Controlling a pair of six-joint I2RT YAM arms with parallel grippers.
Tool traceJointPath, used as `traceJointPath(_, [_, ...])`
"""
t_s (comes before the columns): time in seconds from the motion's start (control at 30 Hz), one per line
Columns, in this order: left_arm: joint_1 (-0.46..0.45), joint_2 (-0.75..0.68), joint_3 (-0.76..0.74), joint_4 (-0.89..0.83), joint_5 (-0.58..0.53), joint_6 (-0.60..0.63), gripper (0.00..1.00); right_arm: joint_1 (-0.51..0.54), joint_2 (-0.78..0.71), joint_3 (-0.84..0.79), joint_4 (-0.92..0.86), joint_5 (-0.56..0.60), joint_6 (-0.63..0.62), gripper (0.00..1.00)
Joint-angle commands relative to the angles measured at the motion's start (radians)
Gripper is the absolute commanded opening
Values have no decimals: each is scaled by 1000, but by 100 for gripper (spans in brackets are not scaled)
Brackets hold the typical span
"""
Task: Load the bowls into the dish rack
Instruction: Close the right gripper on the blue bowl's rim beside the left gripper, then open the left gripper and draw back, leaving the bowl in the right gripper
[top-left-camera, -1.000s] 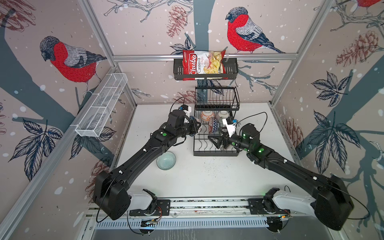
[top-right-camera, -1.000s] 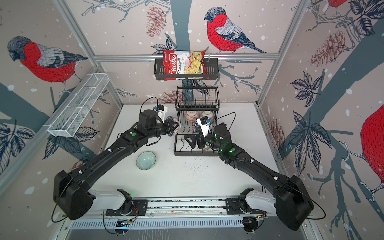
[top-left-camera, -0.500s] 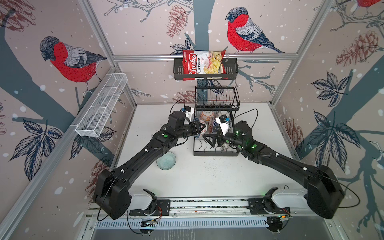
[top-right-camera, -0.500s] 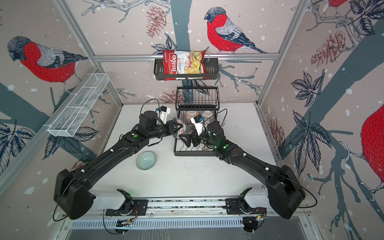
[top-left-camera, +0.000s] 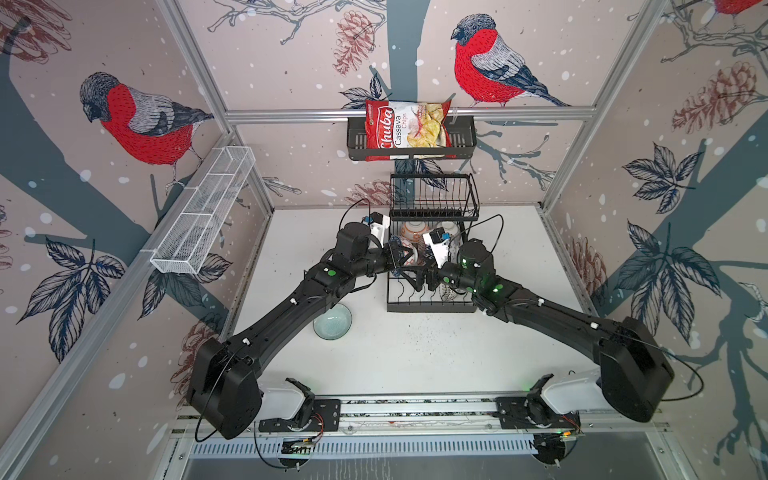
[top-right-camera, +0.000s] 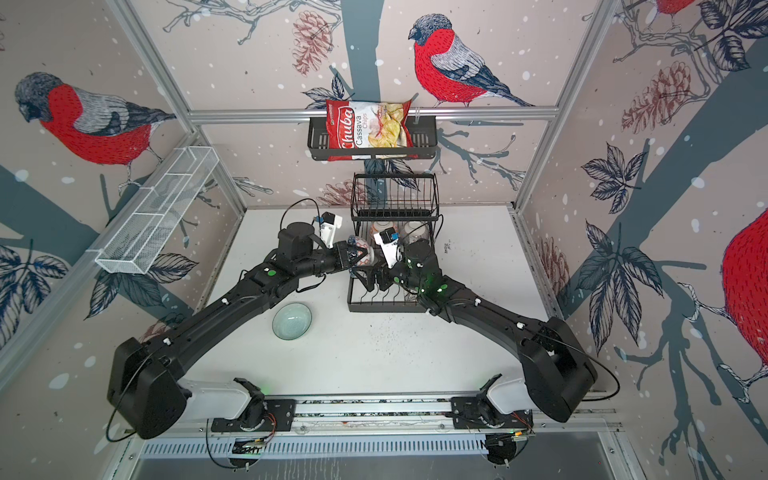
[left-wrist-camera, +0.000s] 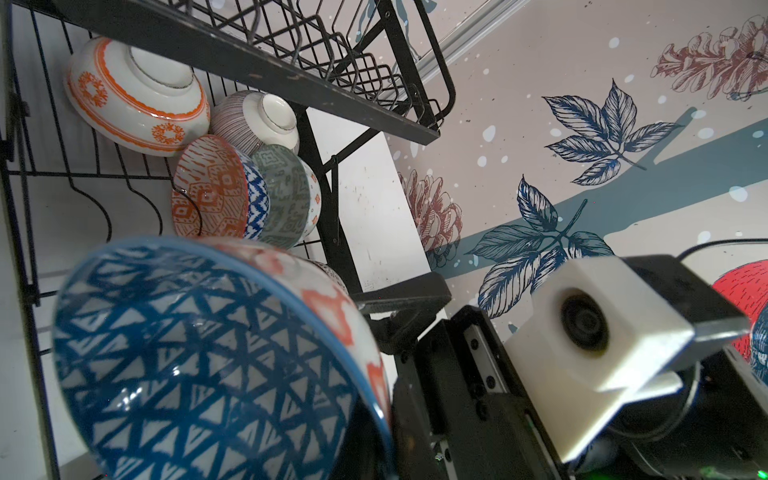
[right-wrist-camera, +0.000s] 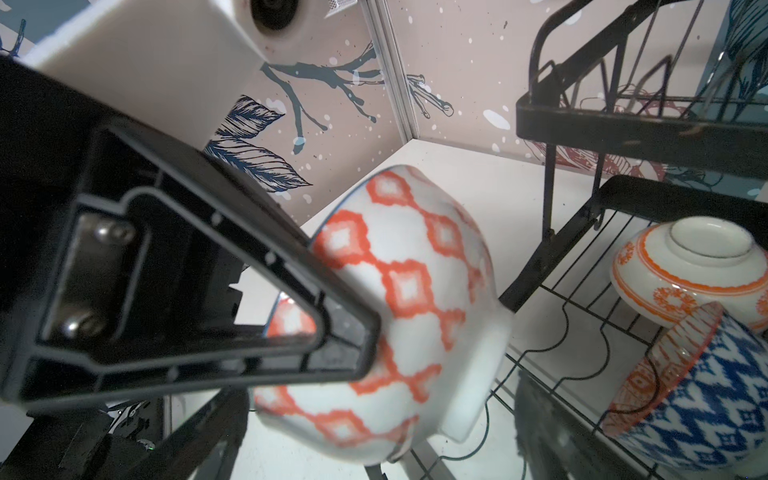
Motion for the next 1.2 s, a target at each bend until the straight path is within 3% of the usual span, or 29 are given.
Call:
traceJointPath(0.0, [1, -4, 1, 93, 19, 7, 0, 3, 4, 8, 50, 9, 9, 97])
traceJointPath(0.6, [1, -7, -15, 124, 37, 8, 0, 3, 47, 22, 89, -43, 37, 87])
traceJointPath(0.83, [2, -1, -15, 121, 35, 11, 0, 3, 42, 19, 93, -38, 39, 69])
traceJointPath(1.03, [3, 13, -12, 118, 31, 15, 0, 3, 41, 19, 85, -26, 39, 63])
traceJointPath(1.17, [3, 24, -8, 116, 33, 17, 7, 3, 40, 16, 81, -9, 43, 61])
